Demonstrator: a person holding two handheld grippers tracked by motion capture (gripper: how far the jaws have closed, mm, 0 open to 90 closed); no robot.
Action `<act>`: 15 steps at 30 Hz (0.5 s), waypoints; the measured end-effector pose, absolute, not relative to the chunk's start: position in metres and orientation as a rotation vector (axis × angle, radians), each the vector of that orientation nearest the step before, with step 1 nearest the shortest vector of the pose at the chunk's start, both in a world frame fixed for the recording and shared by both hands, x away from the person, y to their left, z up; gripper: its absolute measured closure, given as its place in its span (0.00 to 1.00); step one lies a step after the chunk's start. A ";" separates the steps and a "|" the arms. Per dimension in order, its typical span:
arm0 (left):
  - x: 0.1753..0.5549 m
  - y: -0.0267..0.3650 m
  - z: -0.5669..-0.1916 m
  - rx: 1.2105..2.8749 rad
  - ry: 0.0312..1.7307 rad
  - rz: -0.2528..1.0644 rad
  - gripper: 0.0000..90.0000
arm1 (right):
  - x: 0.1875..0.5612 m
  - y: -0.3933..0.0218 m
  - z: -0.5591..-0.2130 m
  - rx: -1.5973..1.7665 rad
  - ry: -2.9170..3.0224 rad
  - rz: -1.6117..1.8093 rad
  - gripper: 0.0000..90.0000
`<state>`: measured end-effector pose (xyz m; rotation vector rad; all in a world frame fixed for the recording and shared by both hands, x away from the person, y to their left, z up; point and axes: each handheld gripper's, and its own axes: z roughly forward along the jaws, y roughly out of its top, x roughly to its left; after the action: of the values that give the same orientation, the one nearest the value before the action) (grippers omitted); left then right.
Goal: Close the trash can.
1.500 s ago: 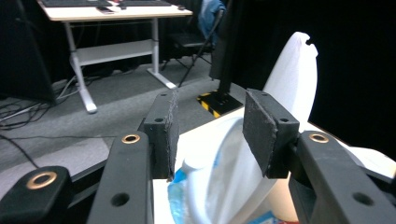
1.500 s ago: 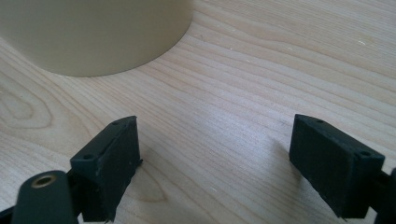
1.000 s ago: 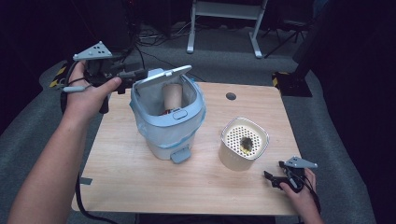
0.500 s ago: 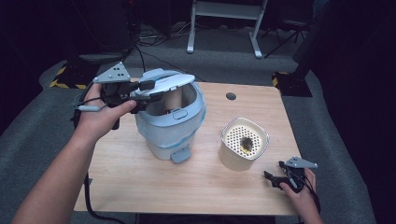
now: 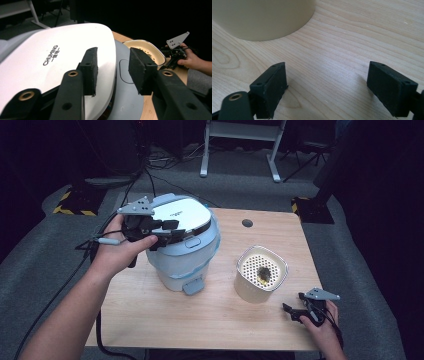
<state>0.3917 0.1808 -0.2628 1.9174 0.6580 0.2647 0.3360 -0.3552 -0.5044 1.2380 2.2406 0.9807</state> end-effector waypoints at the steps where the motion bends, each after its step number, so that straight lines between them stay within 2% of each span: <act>1: 0.392 0.181 -0.264 1.916 0.670 0.253 0.69 | 0.336 -0.355 -0.504 1.238 2.241 0.981 0.18; 7: 0.398 0.178 -0.271 1.922 0.733 0.206 0.81 | 0.336 -0.355 -0.504 1.238 2.241 0.981 0.18; 15: 0.404 0.169 -0.274 1.930 0.736 0.258 0.85 | 0.336 -0.355 -0.504 1.238 2.240 0.981 0.18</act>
<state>0.4036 0.1688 -0.2738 1.9303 0.7360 0.2579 0.3360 -0.3552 -0.5044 1.2379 2.2404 0.9807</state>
